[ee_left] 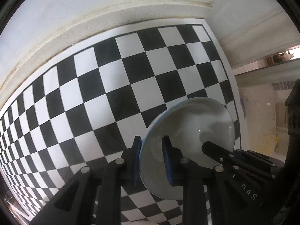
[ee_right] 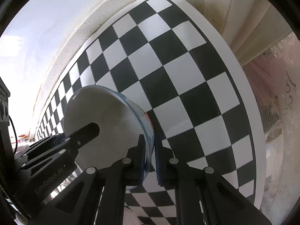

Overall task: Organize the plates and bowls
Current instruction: 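Carry the three-bowl stack beside the plate stack with both tools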

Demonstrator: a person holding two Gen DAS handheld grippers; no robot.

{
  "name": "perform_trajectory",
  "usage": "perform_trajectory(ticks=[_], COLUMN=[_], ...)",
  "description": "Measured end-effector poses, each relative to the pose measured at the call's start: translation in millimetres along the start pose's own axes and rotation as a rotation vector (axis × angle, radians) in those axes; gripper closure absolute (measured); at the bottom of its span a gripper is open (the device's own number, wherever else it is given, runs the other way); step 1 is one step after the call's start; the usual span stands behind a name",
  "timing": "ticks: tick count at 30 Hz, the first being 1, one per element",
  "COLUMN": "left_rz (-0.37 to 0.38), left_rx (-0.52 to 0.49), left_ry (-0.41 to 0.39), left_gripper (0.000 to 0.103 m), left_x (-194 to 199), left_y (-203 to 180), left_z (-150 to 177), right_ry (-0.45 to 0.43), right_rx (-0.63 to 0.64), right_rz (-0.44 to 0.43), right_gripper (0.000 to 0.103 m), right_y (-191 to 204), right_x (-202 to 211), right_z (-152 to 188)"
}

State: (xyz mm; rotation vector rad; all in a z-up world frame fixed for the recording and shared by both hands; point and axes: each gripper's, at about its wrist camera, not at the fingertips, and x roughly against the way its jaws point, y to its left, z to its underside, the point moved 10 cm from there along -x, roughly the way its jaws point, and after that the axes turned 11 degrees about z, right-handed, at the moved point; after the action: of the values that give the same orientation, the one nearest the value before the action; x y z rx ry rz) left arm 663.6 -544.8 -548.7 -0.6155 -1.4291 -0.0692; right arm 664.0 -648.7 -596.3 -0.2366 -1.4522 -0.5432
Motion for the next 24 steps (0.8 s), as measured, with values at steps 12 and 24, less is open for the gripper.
perform_trajectory(ticks=[12, 24], left_rz=[0.012, 0.035], left_rx=[-0.019, -0.030], left_ry=[-0.064, -0.079], left_gripper=[0.083, 0.083], left_x=[54.4, 84.4], left_y=[-7.6, 12.5], left_z=[26.3, 82.8], right_ry=[-0.055, -0.055], right_rx=[0.072, 0.117], right_rz=[-0.017, -0.037], right_gripper=[0.092, 0.092], right_y=[31.2, 60.9], right_x=[48.9, 59.9], right_z=[33.1, 123.2])
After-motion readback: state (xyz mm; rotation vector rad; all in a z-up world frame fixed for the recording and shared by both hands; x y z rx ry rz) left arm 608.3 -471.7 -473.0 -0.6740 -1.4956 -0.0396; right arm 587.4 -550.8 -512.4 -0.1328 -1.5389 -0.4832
